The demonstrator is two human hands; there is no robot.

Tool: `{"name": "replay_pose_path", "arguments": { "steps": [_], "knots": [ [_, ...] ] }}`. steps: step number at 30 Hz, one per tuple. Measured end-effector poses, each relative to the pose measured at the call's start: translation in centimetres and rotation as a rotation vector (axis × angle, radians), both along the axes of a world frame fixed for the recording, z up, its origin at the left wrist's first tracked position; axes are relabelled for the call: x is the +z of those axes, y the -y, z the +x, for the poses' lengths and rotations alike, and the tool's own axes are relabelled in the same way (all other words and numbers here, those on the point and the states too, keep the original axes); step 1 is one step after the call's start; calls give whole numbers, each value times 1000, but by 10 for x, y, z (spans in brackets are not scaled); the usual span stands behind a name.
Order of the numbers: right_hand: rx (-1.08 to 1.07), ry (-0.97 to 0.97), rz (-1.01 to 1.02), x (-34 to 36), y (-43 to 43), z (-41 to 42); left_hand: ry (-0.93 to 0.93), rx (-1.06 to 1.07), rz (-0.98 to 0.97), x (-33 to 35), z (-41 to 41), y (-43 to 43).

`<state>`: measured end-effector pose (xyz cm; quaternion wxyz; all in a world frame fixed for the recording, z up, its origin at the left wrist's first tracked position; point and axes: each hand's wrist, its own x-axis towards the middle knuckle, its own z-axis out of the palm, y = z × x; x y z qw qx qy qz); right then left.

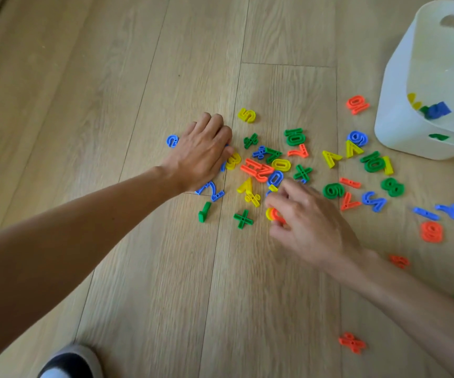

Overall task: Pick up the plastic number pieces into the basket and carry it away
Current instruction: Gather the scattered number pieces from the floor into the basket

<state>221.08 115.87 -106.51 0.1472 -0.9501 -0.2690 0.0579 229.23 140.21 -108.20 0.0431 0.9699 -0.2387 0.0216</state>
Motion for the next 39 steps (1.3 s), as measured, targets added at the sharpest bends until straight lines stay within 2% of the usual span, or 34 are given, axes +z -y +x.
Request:
{"name": "replay_pose_path", "arguments": {
  "steps": [4, 10, 15, 18, 26, 31, 39],
  "knots": [
    [-24, 65, 8, 8, -7, 29, -19, -1, -100, -4, 3, 1],
    [-36, 24, -89, 4, -10, 45, -40, -64, -176, -7, 3, 4],
    [-43, -23, -45, 5, -11, 50, 21, -64, -33, -5, -2, 1],
    [-26, -78, -94, 7, -12, 51, -4, -68, 64, -7, -6, 0],
    [-35, -137, -243, 5, -7, 60, -18, -141, 44, -8, -12, 9],
    [-2, -95, -178, -6, -6, 61, -19, -165, 69, -14, -21, 20],
    [10, -21, -64, -17, -11, 57, 14, -131, -10, -18, -28, 33]
  ]
}}
